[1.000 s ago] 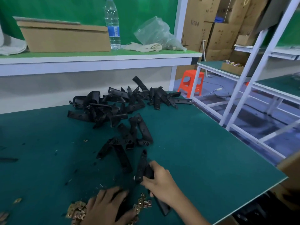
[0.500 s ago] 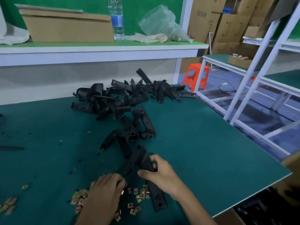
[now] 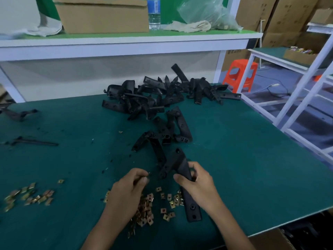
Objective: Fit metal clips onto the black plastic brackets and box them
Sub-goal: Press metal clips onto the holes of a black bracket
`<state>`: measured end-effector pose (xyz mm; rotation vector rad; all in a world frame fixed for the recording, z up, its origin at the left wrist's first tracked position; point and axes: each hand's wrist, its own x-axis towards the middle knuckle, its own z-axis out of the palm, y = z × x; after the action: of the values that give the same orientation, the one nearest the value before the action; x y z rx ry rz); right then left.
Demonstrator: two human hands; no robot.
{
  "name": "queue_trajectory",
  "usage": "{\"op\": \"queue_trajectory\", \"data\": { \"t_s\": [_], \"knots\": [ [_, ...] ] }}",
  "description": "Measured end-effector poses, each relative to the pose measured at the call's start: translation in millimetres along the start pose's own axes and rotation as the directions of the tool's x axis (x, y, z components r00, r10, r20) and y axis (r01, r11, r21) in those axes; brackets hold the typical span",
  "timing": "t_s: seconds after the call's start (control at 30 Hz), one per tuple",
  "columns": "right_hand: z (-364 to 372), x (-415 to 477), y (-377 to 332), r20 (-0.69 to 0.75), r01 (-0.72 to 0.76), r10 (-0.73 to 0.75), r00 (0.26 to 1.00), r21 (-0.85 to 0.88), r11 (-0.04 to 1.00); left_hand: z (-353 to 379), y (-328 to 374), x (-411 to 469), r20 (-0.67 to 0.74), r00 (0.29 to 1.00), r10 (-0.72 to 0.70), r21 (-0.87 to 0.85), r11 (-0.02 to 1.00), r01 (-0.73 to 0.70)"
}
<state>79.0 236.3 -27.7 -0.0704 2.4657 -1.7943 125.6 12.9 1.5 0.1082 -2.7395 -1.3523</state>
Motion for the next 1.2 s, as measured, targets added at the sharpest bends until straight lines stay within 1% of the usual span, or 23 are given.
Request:
{"op": "queue_trajectory", "data": {
  "t_s": [0.1, 0.2, 0.3, 0.4, 0.57, 0.67, 0.73, 0.83, 0.97, 1.03, 1.13, 1.2],
  "knots": [
    [2, -1, 0, 0.023, 0.018, -0.018, 1.0, -0.028, 0.999, -2, -2, 2, -0.051, 0.999, -0.008, -0.059, 0.998, 0.005],
    [2, -1, -2, 0.035, 0.012, -0.011, 0.999, -0.031, 0.999, -2, 2, 6, -0.075, 0.996, -0.055, -0.248, 0.968, 0.034],
    [2, -2, -3, 0.069, 0.003, -0.002, 0.998, -0.002, 1.0, 1, 10, 10, -0.039, 0.994, -0.098, -0.411, 0.909, 0.073],
    [1, -4, -4, 0.074, 0.002, -0.003, 0.997, 0.013, 1.0, 3, 14, 13, 0.006, 0.993, -0.118, -0.497, 0.861, 0.105],
    [3, -5, -4, 0.049, 0.009, -0.012, 0.999, 0.05, 0.999, 6, 15, 13, 0.007, 0.994, -0.11, -0.524, 0.846, 0.097],
    [3, -6, -4, 0.049, 0.009, -0.012, 0.999, 0.056, 0.998, 5, 14, 14, 0.033, 0.991, -0.127, -0.545, 0.829, 0.124],
    [2, -5, -4, 0.052, 0.012, -0.015, 0.999, 0.052, 0.999, 3, 15, 14, 0.063, 0.991, -0.12, -0.575, 0.807, 0.134],
    [2, -4, -3, 0.059, 0.019, -0.021, 0.998, 0.032, 0.999, 1, 20, 15, 0.072, 0.994, -0.086, -0.61, 0.784, 0.112],
    [2, -3, 1, 0.06, 0.047, -0.047, 0.997, 0.003, 0.999, 3, 23, 17, 0.089, 0.99, -0.107, -0.631, 0.763, 0.139],
    [3, -3, 2, 0.062, 0.057, -0.057, 0.996, -0.002, 0.998, 5, 23, 18, 0.075, 0.991, -0.108, -0.625, 0.77, 0.131],
    [3, -3, 3, 0.063, 0.067, -0.066, 0.996, -0.004, 0.998, 10, 24, 18, 0.073, 0.994, -0.085, -0.578, 0.808, 0.111],
    [3, -4, 3, 0.064, 0.07, -0.069, 0.996, -0.007, 0.998, 12, 24, 20, 0.081, 0.992, -0.093, -0.561, 0.819, 0.122]
  ]
}}
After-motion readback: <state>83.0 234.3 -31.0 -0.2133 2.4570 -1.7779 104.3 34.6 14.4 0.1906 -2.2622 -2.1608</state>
